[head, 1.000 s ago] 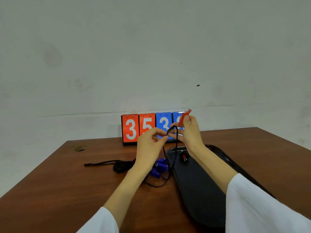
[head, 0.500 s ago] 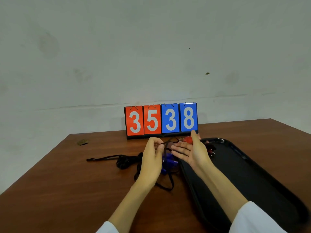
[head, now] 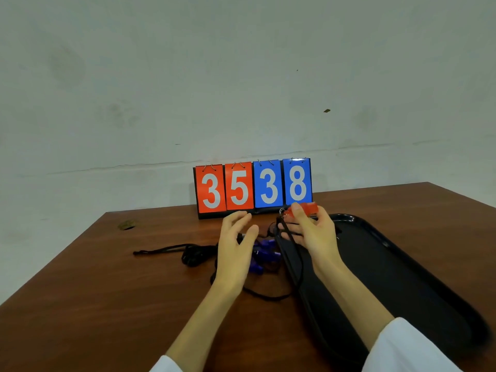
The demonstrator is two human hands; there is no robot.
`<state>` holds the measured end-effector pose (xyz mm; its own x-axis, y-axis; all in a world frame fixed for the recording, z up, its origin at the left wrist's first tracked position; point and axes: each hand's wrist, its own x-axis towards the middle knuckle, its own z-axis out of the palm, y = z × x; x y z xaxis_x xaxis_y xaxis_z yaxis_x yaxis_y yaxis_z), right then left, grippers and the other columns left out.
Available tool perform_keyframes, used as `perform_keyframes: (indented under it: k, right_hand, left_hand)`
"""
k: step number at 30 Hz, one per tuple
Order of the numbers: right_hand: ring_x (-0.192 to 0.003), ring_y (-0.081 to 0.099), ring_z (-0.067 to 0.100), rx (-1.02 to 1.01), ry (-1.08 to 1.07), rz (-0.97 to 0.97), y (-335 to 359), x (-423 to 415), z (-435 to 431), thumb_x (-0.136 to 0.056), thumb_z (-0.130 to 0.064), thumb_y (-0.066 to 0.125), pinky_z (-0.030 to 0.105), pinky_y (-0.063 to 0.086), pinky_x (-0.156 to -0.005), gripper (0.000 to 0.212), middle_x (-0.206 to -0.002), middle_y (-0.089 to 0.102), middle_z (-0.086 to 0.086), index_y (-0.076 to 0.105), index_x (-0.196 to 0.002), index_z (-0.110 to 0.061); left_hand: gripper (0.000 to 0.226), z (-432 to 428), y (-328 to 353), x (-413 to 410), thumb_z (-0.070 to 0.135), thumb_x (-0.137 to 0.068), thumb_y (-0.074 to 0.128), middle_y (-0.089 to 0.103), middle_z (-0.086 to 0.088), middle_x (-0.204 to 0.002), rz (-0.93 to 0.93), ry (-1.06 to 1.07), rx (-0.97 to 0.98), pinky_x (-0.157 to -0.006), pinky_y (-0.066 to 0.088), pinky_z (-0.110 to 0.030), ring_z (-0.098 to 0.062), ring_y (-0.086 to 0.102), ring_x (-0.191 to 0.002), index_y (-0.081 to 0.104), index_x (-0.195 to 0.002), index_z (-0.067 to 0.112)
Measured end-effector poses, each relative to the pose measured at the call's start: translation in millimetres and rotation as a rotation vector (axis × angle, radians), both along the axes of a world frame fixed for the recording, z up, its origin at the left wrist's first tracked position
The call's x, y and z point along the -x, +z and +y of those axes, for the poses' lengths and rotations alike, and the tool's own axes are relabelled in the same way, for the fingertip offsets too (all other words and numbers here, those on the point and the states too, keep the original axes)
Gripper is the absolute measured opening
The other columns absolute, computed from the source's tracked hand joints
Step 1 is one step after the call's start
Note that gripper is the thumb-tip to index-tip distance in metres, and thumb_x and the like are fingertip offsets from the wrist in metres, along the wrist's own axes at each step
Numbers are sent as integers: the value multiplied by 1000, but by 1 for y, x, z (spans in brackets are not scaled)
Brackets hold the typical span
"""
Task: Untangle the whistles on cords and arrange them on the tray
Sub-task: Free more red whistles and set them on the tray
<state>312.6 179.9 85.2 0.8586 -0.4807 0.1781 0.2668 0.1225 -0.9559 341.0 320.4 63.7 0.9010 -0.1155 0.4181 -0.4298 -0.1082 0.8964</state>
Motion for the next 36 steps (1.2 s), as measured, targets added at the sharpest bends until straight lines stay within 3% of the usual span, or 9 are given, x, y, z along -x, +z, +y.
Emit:
perform_keyframes:
  k: [4,11,17,21,27,29,31,33,36]
  right_hand:
    - [-78,71,14,89,64,-23,1,4,6,-83,-28,65,24,58,-61,20,-92,71,4,55,-100,-20]
    - [-72,71,16,128,120,-27,2,7,13,-83,-28,65,23,57,-60,26,-84,72,7,59,-102,-11]
    - [-67,70,20,61,170,-1,-1,5,13,-90,-19,56,27,58,-61,22,-87,69,10,52,-111,-12]
    - [-72,66,20,35,246,2,-1,5,10,-84,-5,63,31,58,-67,32,-93,64,14,50,-113,-13]
    - [-89,66,12,352,160,9,-6,4,10,-76,-6,72,19,54,-73,38,-97,66,2,53,-106,-19]
    - [-86,66,9,386,157,-5,-5,5,10,-77,-8,71,11,51,-66,34,-93,67,1,52,-104,-17]
    - [-86,64,7,397,148,-10,-3,5,9,-79,-9,70,9,49,-63,32,-92,66,-1,52,-105,-16]
    - [-86,63,6,422,115,-21,-1,5,7,-79,-10,70,10,47,-65,31,-91,64,-5,51,-102,-17]
    - [-82,59,0,501,62,-27,1,6,2,-79,-11,71,10,44,-65,30,-86,60,-12,49,-98,-21]
  left_hand:
    - [25,-3,-2,4,26,-92,56,49,17,-123,-40,-18,-30,-81,39,-4,3,48,-112,58,-116,33]
    - [10,-6,-1,11,20,-86,65,63,13,-95,-146,49,-22,-82,46,-12,4,58,-92,64,-92,27]
    - [14,-4,0,9,10,-88,61,67,8,-87,-39,-26,30,-73,48,-9,3,62,-82,64,-89,24]
    - [10,-5,-3,7,14,-91,58,70,-4,-91,125,-141,78,-74,54,-20,-8,65,-81,65,-97,12]
    - [15,-3,-6,2,14,-96,47,65,-11,-91,264,-277,133,-89,48,-37,-24,60,-89,60,-93,8]
    - [14,-3,-6,3,15,-98,43,63,-8,-82,305,-342,165,-85,51,-38,-22,61,-82,54,-99,7]
    - [13,-3,-4,6,16,-98,43,56,-5,-69,360,-418,208,-65,54,-35,-20,58,-64,50,-105,6]
    - [18,-2,-2,7,14,-95,51,50,0,-61,383,-439,198,-45,40,-25,-13,46,-50,49,-111,6]
    - [17,0,-2,4,9,-90,58,51,6,-59,307,-341,92,-39,29,-19,-6,37,-43,56,-107,8]
